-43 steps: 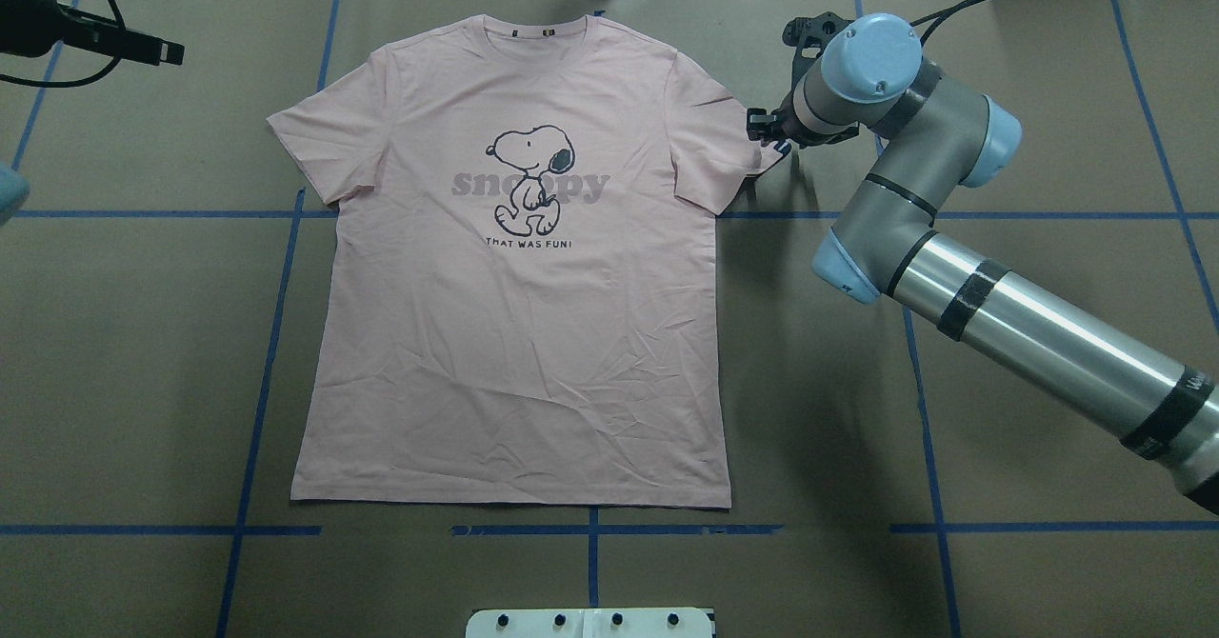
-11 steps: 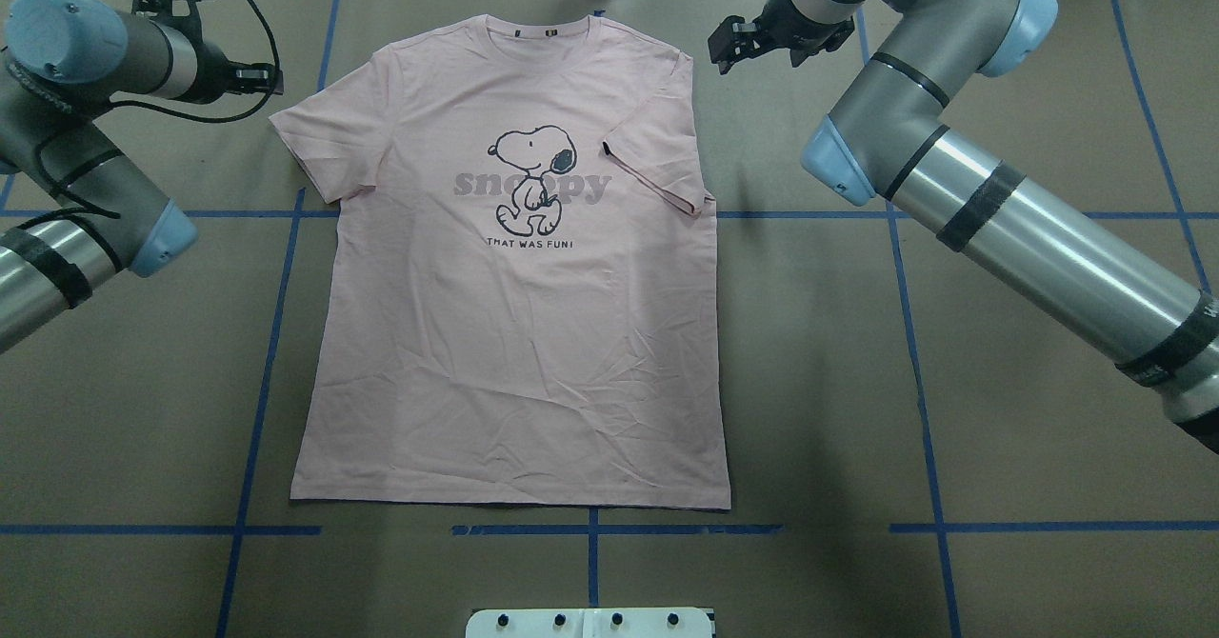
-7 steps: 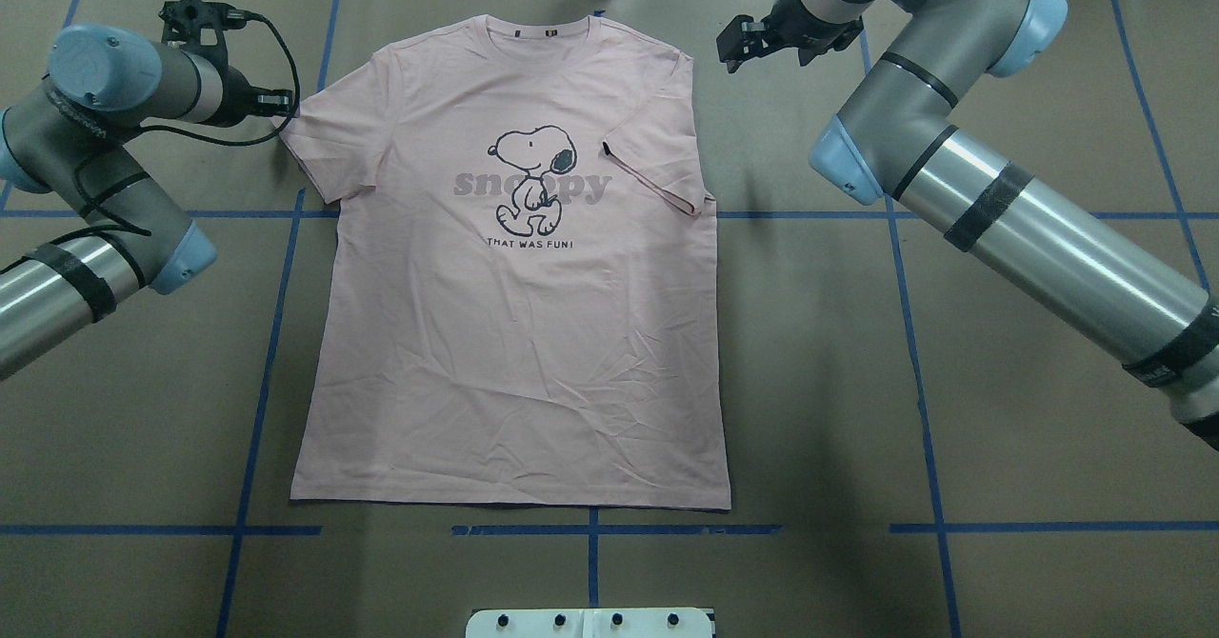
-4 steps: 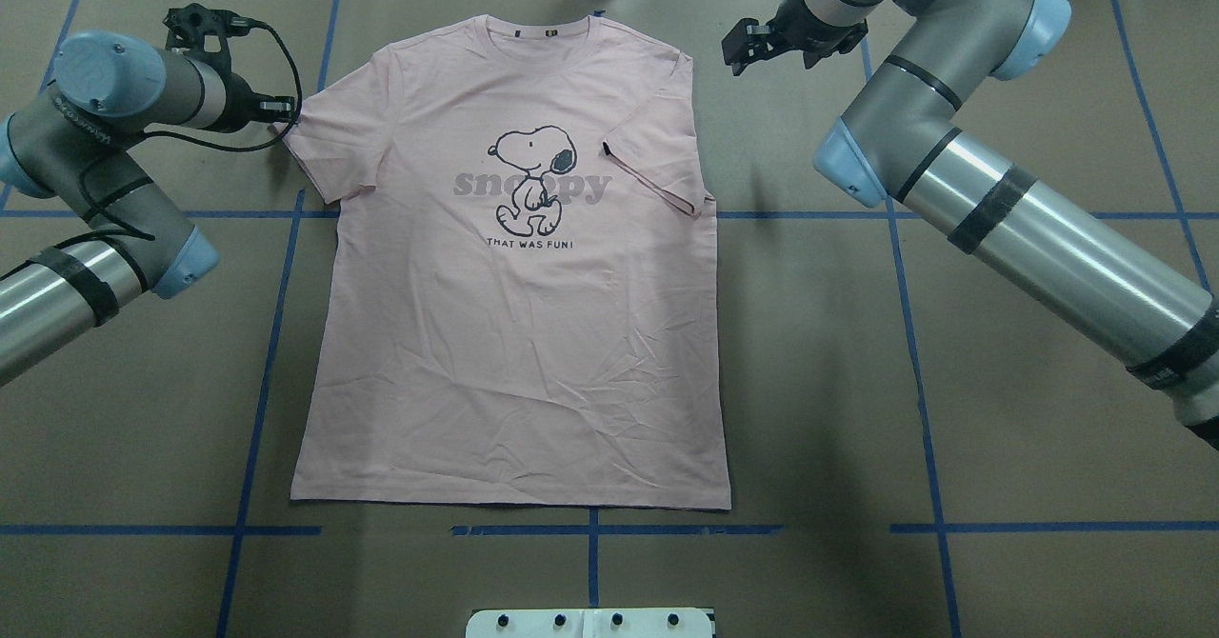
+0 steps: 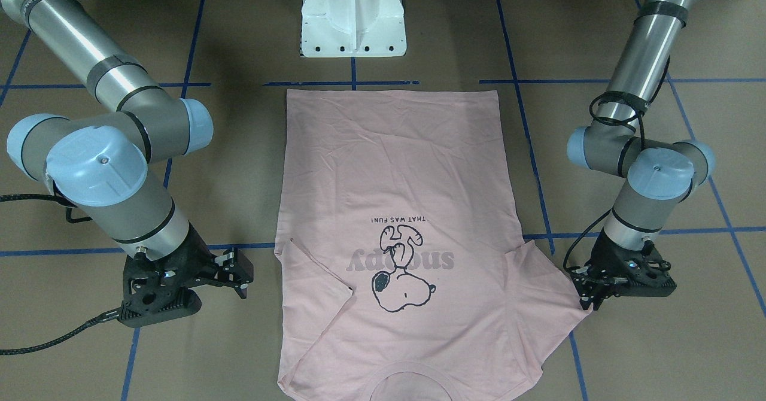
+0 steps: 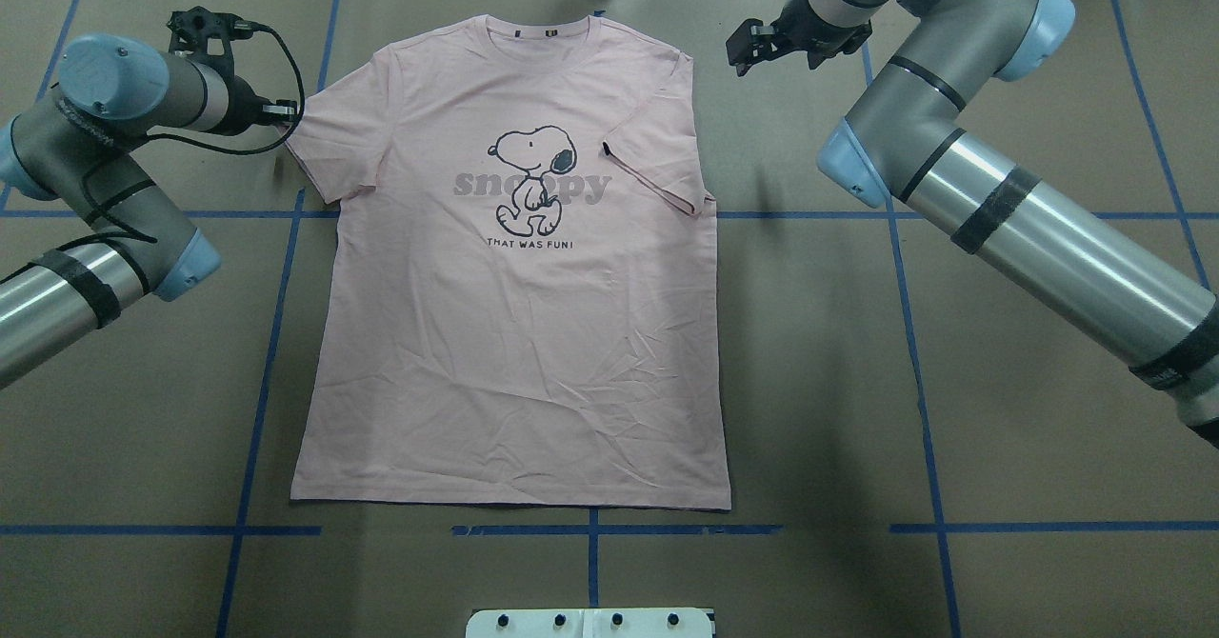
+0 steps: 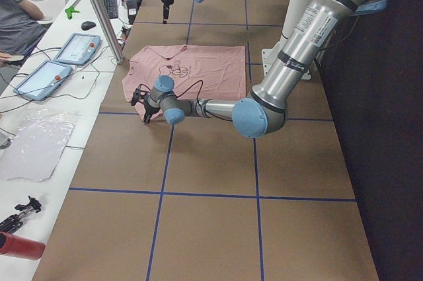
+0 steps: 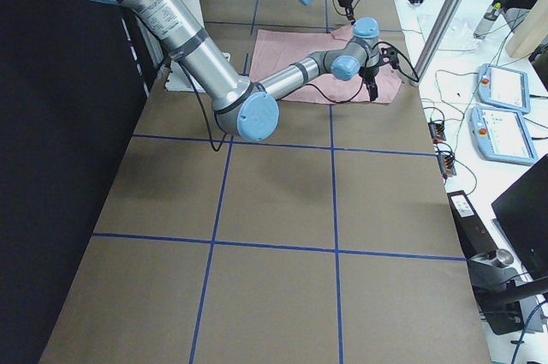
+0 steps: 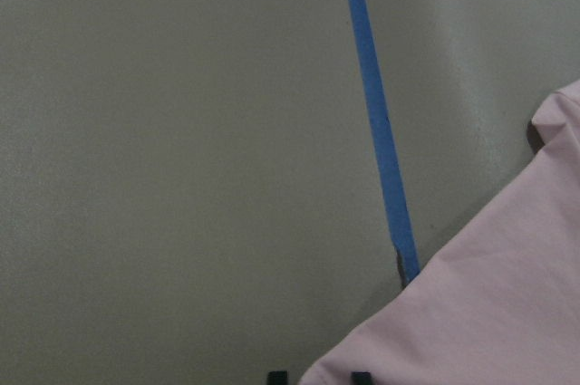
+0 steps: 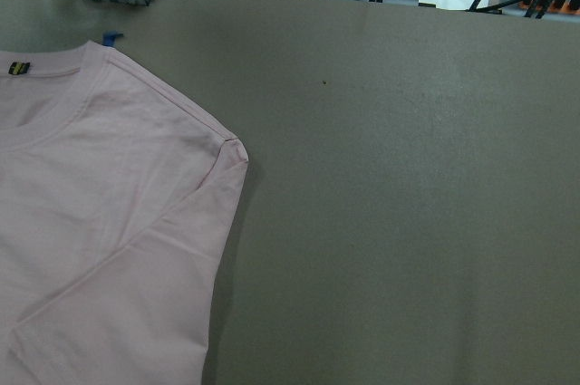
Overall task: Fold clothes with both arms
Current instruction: 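Fold the sleeve nearest the left gripper inward onto the shirt body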
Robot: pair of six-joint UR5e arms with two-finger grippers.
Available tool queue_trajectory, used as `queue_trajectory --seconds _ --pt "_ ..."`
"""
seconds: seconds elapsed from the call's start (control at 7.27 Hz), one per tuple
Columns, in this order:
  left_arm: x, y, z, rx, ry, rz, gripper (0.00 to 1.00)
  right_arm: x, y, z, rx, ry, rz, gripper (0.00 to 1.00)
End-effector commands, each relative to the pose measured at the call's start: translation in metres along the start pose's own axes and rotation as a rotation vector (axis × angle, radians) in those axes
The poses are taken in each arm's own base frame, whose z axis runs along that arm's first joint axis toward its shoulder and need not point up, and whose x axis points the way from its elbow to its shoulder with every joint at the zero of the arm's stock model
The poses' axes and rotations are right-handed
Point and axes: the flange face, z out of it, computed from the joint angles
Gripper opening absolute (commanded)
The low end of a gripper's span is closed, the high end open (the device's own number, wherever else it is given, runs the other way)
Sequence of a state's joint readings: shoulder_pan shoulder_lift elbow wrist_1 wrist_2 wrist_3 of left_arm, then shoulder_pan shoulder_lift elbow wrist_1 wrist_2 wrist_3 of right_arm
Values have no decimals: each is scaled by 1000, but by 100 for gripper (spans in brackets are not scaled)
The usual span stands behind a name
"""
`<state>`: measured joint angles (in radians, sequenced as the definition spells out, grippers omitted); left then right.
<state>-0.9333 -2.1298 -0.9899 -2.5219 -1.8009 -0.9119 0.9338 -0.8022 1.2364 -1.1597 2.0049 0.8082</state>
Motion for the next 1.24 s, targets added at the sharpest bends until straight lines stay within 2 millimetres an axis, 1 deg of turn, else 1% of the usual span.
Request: queue_trajectory --seconds 0.0,0.28,0.41,0.55,0.69,0.83,0.96,1.1 --pt "8 -5 -9 15 21 6 0 0 0 0 0 0 0 100" --pt "34 -19 -32 24 43 9 0 -1 -1 -1 1 -1 0 100" --pt "67 -37 -50 -3 7 -13 0 0 0 0 0 0 0 100" --pt "106 -60 -72 -36 -39 -51 0 1 -1 -1 1 1 1 100" --pt "163 -71 -79 -75 -66 -149 0 1 -1 -1 0 0 1 100" --pt "205 -60 -75 -113 -76 -154 0 3 -1 -1 0 1 3 100" --pt "244 -61 -70 -112 -105 -191 0 4 0 0 -2 3 4 100" --pt "275 -59 -57 -122 -136 -197 0 5 2 2 -5 3 4 100"
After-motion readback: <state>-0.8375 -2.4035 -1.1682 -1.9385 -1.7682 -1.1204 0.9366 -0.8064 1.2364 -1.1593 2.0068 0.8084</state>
